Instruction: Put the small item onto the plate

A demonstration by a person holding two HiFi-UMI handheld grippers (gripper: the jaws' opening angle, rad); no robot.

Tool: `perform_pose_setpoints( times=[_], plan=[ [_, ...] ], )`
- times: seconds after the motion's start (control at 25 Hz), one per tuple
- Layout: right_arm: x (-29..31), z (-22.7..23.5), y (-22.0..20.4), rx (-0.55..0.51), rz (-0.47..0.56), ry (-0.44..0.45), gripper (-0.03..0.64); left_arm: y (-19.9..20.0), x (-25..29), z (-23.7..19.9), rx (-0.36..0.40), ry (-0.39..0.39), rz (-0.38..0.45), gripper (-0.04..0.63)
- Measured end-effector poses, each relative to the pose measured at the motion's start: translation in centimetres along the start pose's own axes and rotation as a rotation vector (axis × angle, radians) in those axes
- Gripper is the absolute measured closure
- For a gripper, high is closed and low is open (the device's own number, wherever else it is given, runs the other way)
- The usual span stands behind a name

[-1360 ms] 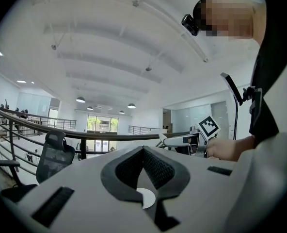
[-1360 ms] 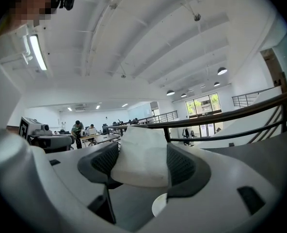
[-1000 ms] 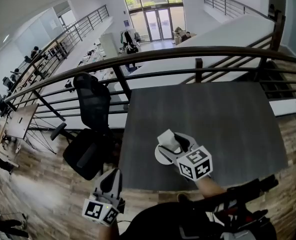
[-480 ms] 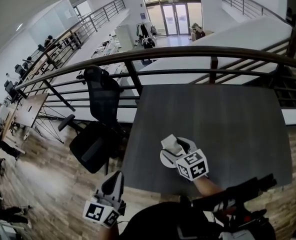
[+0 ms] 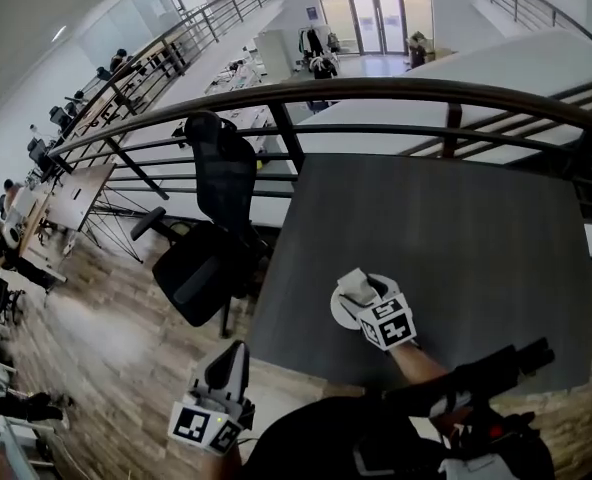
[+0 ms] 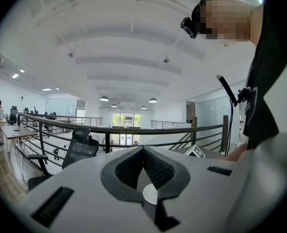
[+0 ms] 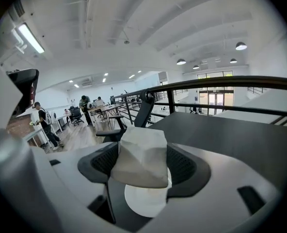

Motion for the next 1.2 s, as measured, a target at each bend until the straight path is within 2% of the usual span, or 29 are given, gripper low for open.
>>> perform_pose_setpoints(
  times=[0.64,0.8,0.96,1.12,1.2],
  plan=[
    [5.3,-0.1,-6.9,0.008,-0.209,0.048,0.298,-0.8,-0.9,-0.6,-0.022,0.102,-0.029,0.591],
    [6.4,0.0,-8.4,0.011,-0.242,0.050,0.298,-1.1,-0.9,-0.5,-0.027,0.101,-0.033,0.591],
    [7.0,0.5,-9.4,0.014,-0.277,0.038,0.298,0.1,-0.2,0.2,-0.063,0.074,0.017,0.591],
    [7.5,0.8,-10.0,0.001,-0.302,0.036,0.298,-1.4,-0.8,-0.5,-0.039,0.123,-0.059,0.591],
    [7.6,0.9,-10.4,-0.010,-0.318,0.034,0.298,-1.7,-0.9,-0.5,-0.038,0.131,-0.072,0.591]
  ],
)
Point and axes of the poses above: the fingertips, and each gripper's own axes: x forward along the fingers, z to its right, y out of its top, the point moved 5 cm from there along -x, backward along the fingers, and after that the axes turned 4 degrees about -x, right-handed, at the moved point
